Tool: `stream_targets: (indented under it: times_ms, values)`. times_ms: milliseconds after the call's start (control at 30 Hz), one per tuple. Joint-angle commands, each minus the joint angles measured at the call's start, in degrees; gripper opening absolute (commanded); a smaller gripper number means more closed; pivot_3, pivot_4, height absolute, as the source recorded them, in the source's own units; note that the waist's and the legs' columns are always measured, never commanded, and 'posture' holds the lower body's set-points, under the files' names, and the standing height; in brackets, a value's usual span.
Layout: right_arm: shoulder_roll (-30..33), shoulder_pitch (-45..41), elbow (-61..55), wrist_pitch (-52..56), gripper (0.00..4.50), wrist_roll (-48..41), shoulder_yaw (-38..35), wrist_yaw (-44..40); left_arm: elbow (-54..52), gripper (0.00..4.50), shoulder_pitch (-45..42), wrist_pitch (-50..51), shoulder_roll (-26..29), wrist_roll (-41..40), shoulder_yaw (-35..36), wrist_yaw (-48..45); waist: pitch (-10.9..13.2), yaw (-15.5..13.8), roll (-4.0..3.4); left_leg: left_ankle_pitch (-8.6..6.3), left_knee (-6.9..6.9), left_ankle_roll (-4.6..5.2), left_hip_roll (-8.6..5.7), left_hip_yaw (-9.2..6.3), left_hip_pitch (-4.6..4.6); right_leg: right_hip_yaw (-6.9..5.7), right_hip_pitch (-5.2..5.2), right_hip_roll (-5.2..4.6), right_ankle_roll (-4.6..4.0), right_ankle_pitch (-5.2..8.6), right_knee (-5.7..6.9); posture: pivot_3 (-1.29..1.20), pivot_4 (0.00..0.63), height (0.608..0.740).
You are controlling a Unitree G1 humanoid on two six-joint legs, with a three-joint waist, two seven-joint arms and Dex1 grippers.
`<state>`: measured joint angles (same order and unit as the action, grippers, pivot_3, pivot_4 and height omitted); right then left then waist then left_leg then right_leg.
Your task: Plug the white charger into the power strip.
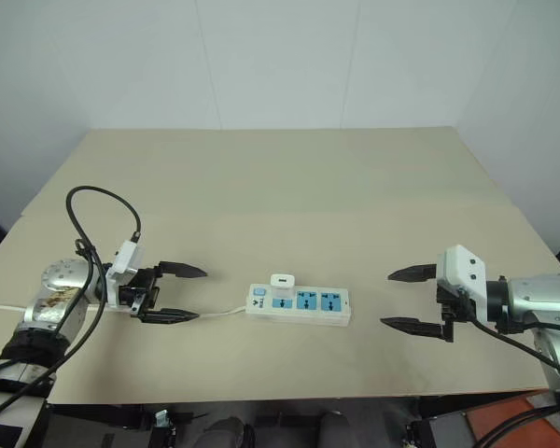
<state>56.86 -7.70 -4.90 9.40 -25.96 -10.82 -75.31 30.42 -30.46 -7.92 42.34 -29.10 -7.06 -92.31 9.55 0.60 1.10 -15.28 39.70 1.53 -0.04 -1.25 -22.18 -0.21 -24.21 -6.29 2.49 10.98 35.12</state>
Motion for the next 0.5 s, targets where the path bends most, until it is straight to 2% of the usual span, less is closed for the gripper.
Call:
stream_targets:
  times_ms: [33,500]
  values:
    - [1.12,1.22,-2.63,1.43,4.5,-1.15,-3.77,1.2,-0.28,4.46,-1.38,-0.79,0.02,-0.3,0.69,-0.19,0.0,-0.05,0.0,0.0,0.0,0.0,0.0,0.0,0.0,0.0,0.0,0.0,0.0,0.0,0.0,0.0,0.15,0.74]
    - [0.3,5.48,-4.8,0.81,4.5,0.27,-4.71,4.1,1.7,4.46,-1.75,-2.12,-0.56,0.18,-0.32,-0.19,0.0,-0.07,0.01,0.0,0.0,0.0,0.0,0.0,0.01,0.0,0.02,0.0,0.0,0.0,-0.01,0.0,0.15,0.74]
